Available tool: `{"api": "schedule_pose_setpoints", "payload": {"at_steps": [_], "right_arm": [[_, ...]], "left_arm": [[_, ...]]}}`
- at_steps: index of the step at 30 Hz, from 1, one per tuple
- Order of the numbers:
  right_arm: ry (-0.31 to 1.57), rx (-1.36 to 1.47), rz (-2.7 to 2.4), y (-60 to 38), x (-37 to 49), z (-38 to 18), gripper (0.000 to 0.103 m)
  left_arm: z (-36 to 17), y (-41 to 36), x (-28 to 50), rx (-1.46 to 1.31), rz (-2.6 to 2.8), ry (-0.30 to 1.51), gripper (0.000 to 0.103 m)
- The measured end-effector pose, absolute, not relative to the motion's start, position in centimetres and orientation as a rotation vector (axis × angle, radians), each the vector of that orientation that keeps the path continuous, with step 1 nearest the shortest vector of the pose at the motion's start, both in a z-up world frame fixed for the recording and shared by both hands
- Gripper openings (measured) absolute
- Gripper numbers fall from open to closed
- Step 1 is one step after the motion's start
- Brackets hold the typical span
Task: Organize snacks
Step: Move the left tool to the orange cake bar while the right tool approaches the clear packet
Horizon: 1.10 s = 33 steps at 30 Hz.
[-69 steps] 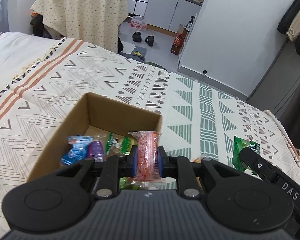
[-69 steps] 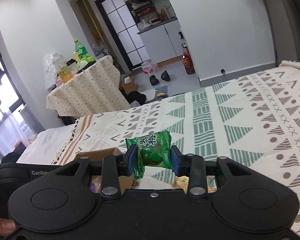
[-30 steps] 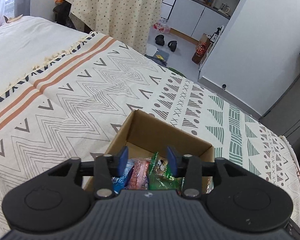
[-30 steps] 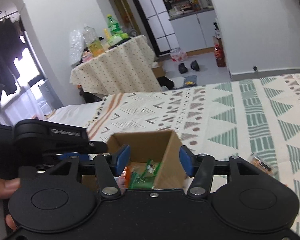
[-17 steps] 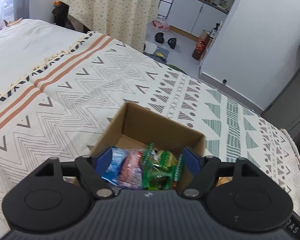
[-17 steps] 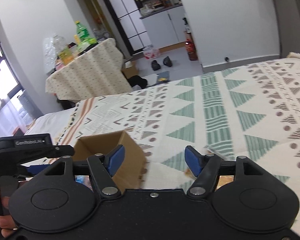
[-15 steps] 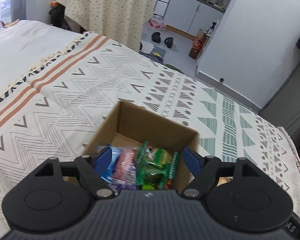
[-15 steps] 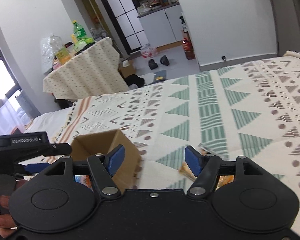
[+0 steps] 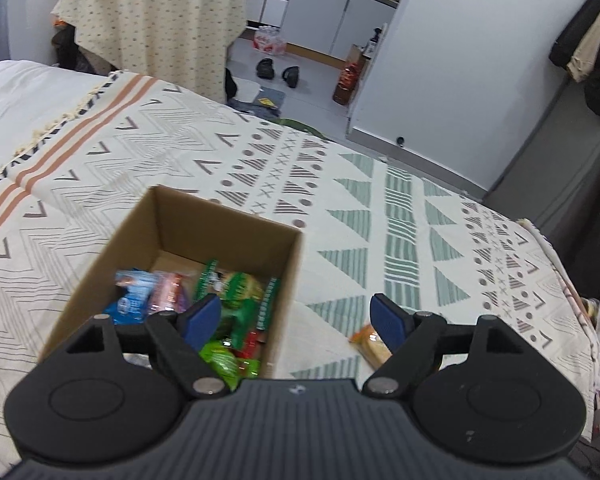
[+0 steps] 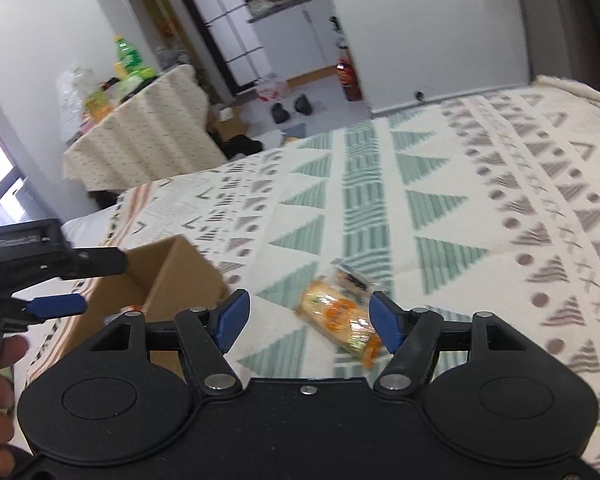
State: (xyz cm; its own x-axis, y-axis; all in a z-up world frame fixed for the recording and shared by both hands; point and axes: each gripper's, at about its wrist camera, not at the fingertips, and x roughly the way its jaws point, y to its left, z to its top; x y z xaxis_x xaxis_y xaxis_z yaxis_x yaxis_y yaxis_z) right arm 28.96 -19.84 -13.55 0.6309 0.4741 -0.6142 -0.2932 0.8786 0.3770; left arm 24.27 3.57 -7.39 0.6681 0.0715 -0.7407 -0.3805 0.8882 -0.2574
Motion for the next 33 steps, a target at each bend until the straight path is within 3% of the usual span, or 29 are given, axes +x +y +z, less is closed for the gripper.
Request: {"api": "schedule_pose_setpoints", "payload": {"at_steps": [21,33], "right_arm": [[0.805,0.277,0.421,-24.8,31.3,-15.2,0.057],[0.857,0.278,0.412,-25.4,33.1,-17.5,0.048]], "left_arm": [[-10.9,-2.7,27.4,-0.443,0.226,0.873,0.080],[-13.8,-4.6,30.0,-0.474,0.249,0.904,0.072]]}}
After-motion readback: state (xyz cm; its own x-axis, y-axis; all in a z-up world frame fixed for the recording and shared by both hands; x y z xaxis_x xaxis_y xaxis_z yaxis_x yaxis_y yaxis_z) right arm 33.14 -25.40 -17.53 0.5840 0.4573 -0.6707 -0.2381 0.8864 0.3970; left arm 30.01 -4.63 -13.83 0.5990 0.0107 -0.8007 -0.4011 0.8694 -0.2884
